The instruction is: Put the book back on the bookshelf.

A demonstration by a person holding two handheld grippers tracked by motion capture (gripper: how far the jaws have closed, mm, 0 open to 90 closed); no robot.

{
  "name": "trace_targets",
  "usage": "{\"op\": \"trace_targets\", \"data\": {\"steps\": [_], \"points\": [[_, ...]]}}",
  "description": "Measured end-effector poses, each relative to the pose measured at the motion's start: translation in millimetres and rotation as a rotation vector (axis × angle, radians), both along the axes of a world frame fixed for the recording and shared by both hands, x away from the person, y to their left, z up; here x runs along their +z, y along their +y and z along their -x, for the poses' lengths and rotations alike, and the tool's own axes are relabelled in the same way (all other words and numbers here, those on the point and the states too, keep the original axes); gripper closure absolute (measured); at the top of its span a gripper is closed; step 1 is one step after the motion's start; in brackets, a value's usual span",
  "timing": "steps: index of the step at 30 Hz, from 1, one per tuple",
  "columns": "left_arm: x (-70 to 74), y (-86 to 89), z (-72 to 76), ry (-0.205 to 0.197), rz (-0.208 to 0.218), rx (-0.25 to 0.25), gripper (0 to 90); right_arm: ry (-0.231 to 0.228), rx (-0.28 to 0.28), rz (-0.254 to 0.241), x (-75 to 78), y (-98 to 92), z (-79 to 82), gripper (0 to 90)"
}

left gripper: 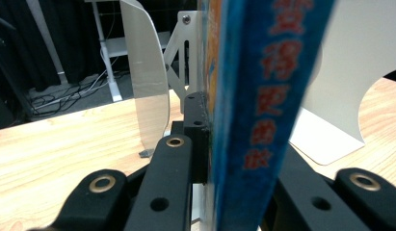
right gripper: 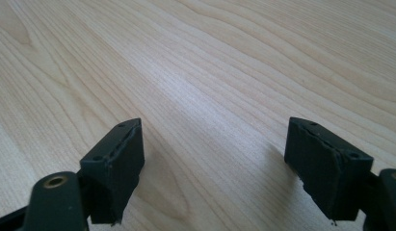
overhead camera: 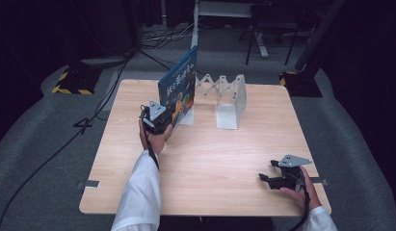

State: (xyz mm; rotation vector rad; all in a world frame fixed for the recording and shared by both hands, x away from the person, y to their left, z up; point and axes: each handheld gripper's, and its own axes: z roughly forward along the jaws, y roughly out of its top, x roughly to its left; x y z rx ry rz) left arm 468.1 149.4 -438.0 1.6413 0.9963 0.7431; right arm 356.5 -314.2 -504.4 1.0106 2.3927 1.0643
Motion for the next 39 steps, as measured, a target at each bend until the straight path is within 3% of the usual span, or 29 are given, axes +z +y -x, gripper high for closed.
{"op": "trace_targets", "data": {"steps": [11, 14, 19, 29, 35, 39], "points": [[-0.7, -3.0, -2.4, 0.017, 0.009, 0.047, 82.1, 0.003, 0.004, -0.002, -0.1, -0.1, -0.1, 22.3], [-2.6, -1.5, -2.2, 0.024, 0.050, 0.092, 81.9, 0.001, 0.005, -0.002, -0.1, 0.0, -0.1, 22.3], [-3.7, 4.0, -2.2, 0.031, 0.069, 0.114, 81.2, 0.002, 0.008, -0.002, 0.0, -0.1, -0.1, 22.3], [-3.9, 3.1, -0.9, 0.022, 0.044, 0.121, 79.7, 0.003, 0.009, -0.002, -0.1, 0.0, 0.0, 22.2], [-4.0, 3.9, 1.4, 0.026, 0.016, 0.128, 74.5, 0.004, 0.010, -0.002, -0.1, -0.1, 0.0, 22.1], [-3.2, 7.1, 3.2, 0.029, 0.025, 0.126, 72.7, 0.004, 0.008, -0.001, -0.1, -0.1, -0.2, 22.0]]}}
